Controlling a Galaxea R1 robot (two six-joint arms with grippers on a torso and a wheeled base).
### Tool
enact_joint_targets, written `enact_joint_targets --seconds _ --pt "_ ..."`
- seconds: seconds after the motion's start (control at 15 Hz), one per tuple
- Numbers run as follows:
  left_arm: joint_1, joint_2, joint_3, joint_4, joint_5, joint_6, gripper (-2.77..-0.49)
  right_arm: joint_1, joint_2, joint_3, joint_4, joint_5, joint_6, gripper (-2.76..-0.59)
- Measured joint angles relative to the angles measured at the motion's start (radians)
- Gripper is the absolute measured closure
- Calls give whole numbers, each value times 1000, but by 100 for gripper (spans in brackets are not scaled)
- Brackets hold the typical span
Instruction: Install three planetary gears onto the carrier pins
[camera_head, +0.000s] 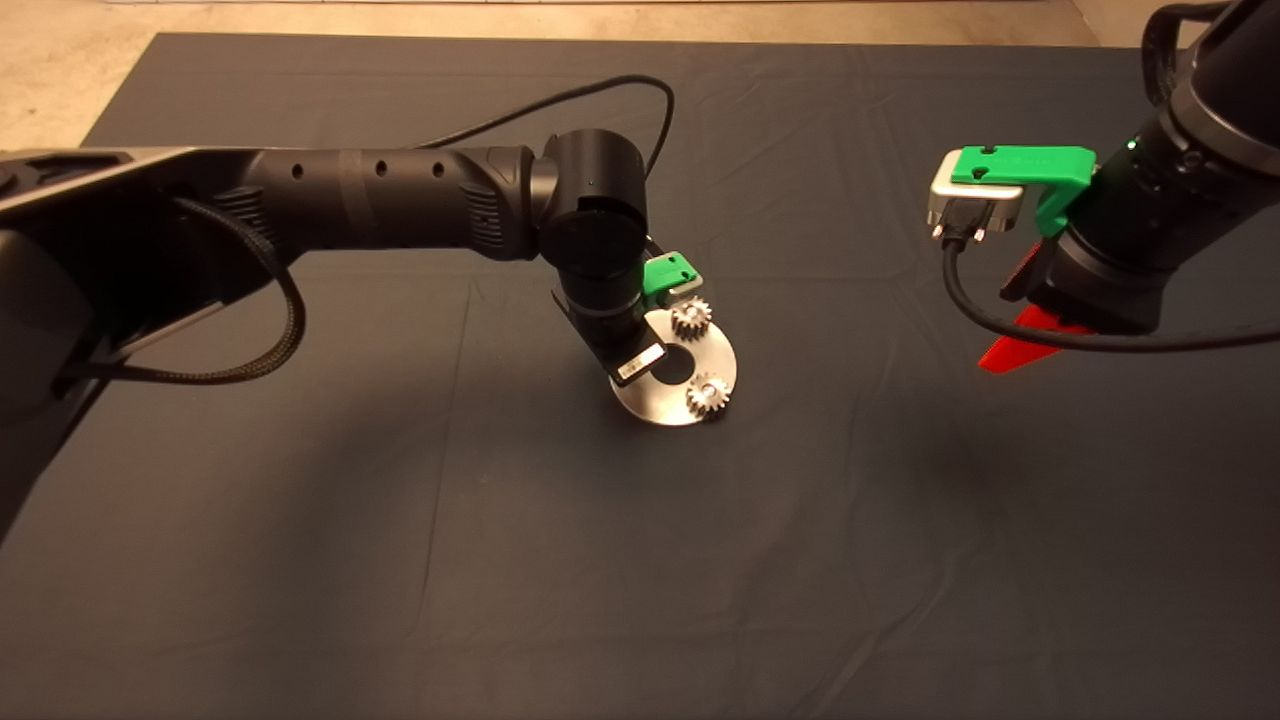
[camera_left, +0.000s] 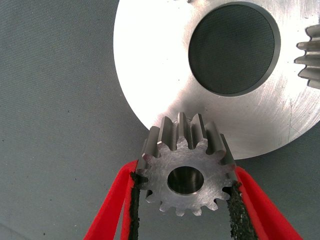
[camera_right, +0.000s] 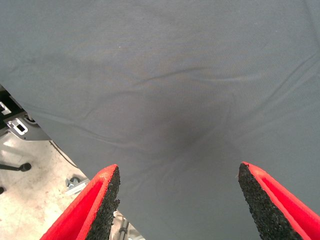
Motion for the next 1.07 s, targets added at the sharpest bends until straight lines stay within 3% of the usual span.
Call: enact_joint_targets --seconds 0.4,1.07 --pt "0 44 -13 0 46 -1 -96 0 0 0 0 0 0 -175" --pt "0 57 -30 -1 50 -1 -96 0 0 0 0 0 0 -175"
